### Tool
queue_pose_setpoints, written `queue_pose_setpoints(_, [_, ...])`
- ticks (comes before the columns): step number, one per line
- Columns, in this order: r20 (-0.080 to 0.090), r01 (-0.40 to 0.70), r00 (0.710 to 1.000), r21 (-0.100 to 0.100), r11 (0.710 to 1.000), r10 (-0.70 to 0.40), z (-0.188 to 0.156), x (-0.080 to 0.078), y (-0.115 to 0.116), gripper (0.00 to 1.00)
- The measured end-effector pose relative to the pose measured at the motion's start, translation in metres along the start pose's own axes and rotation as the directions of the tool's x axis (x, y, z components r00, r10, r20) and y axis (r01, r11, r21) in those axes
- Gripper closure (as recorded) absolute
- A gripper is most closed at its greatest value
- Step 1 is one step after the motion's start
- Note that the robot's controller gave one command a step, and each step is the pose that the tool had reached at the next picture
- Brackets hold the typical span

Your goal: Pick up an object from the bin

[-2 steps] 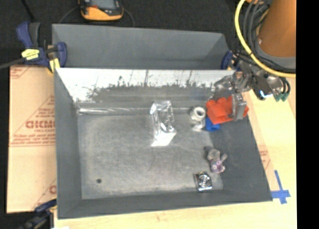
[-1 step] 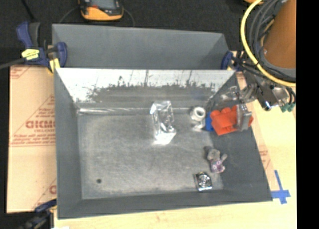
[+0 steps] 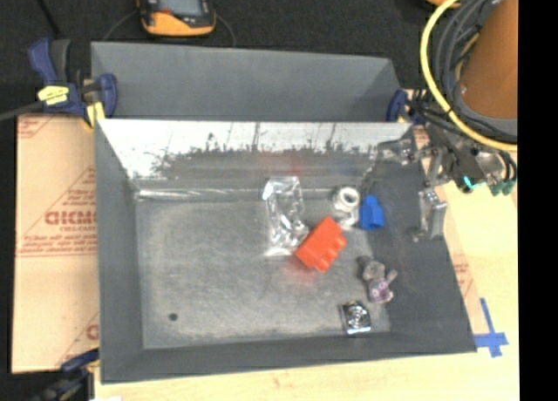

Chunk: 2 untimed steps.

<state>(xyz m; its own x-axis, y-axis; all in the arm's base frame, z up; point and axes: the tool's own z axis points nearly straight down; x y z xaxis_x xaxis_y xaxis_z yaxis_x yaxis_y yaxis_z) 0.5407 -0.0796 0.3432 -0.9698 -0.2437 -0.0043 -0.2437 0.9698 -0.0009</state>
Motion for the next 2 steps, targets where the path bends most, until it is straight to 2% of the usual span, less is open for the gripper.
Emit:
queue_pose_setpoints(1, [-0.009,0.111,0.994,-0.006,0.994,-0.111,0.170,0.052,0.056,0.00])
queue_pose_setpoints(2, [-0.001,0.210,0.978,0.000,0.978,-0.210,0.262,0.060,0.017,0.00])
